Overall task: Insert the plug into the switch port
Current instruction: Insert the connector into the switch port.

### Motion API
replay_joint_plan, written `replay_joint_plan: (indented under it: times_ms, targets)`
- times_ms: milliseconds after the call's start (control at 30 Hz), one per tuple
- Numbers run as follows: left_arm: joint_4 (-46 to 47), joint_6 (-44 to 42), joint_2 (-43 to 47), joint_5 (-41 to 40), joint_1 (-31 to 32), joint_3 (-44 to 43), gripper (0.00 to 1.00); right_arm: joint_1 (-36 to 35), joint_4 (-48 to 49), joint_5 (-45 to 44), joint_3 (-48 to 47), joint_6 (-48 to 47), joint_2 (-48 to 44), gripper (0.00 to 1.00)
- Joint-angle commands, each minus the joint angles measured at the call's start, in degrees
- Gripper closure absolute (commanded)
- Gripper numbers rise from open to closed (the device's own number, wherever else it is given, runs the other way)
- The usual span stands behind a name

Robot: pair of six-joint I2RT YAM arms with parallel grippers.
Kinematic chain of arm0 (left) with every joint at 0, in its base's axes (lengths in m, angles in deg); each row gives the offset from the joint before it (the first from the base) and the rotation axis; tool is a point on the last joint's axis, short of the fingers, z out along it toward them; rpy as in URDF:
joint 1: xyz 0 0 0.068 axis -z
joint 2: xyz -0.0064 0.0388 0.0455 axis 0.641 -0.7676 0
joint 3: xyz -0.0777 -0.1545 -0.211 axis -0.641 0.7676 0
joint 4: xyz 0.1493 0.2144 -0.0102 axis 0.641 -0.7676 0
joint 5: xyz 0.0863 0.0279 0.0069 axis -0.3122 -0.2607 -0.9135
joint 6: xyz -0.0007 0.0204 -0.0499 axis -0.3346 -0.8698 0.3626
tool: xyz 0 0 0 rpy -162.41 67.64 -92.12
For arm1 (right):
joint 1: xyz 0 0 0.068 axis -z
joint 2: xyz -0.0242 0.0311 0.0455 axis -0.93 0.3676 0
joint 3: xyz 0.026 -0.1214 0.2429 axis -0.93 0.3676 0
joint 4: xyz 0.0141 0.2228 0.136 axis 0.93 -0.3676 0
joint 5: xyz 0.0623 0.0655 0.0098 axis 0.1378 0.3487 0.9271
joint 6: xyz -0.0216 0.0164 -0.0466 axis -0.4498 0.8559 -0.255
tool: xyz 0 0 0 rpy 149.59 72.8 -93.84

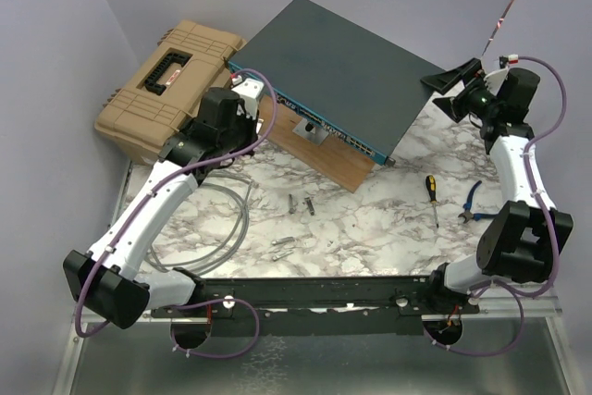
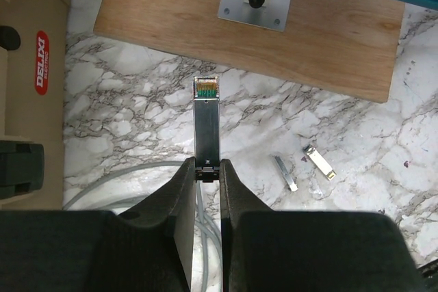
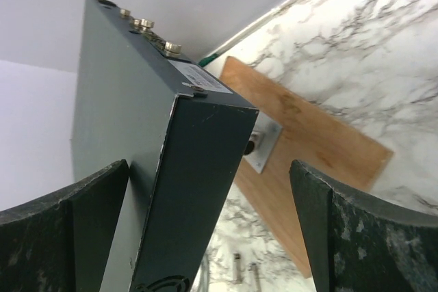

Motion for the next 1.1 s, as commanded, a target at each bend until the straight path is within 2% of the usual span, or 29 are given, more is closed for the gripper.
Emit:
replay_joint_plan:
  times_ms: [0,233,733,1067]
  targets:
    - [-0.4,-2.8,-0.3,7.8,-2.1,-2.5,1.00,0.8,11.6,7.5,3.4,7.2,2.1,0.00]
    - [-0.6,-6.0,-2.2,12.4,-3.2,-5.3,1.00,0.9,19.9,11.9,4.7,12.7,5.1,0.03]
    - [-7.3,-7.9,-7.5,17.5,-3.2,-13.1,1.00,0.9,32.5,16.9,6.9,21.7,9.0,0.20]
    - [-8.9,-7.2,-10.3,18.0,-3.1,-16.9,1.00,0.9,36.1,17.9,7.0,24.5,10.5,0.36]
